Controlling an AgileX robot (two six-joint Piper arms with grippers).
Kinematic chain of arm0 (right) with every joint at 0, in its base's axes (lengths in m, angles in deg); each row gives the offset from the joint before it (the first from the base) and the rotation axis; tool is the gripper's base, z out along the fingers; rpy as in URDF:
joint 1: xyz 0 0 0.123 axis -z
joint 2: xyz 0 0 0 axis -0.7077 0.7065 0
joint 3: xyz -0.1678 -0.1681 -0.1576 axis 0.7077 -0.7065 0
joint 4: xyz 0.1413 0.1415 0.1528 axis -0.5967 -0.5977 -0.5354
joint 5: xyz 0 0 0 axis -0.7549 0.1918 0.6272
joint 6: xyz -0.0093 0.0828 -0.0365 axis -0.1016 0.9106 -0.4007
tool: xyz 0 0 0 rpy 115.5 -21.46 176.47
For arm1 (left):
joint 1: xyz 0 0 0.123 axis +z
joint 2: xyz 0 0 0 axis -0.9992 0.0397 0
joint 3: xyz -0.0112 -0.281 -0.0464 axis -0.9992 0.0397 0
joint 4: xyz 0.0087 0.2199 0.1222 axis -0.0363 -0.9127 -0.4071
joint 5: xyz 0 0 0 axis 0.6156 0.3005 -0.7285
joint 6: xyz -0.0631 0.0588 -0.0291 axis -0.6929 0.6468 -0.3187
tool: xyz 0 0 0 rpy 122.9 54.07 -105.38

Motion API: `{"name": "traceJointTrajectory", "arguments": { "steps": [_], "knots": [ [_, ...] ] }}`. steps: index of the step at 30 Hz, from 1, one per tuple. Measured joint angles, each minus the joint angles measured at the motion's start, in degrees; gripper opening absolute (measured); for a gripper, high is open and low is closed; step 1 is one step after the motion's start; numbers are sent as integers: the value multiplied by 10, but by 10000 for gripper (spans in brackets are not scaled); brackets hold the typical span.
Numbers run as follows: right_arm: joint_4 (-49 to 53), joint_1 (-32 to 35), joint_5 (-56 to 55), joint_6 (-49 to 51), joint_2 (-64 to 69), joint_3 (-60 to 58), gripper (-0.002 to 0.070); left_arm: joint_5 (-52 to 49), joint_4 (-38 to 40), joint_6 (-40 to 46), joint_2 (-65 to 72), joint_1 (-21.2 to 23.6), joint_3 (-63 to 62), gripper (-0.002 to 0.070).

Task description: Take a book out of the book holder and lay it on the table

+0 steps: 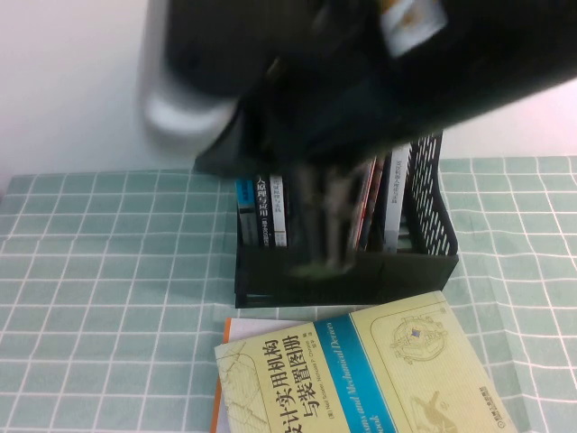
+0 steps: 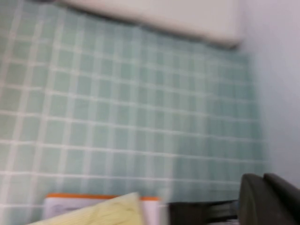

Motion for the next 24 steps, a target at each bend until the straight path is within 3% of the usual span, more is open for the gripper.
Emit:
{"name": "traceJointTrajectory", "arguments": {
  "steps": [7, 12, 19, 24],
  "knots": [
    [27, 52, -2, 0, -121, -35, 0, 159, -3, -17, -105, 0, 231, -3],
    [20, 106, -52, 0, -243, -209, -1, 272, 6, -21, -125, 0, 363, -3],
    [-10, 119, -306, 40, -421, -550, -1, 423, 5, 5, -127, 0, 489, -3],
    [-37, 120, -486, 53, -475, -757, -1, 448, 5, 14, -127, 0, 535, -3]
  ]
}}
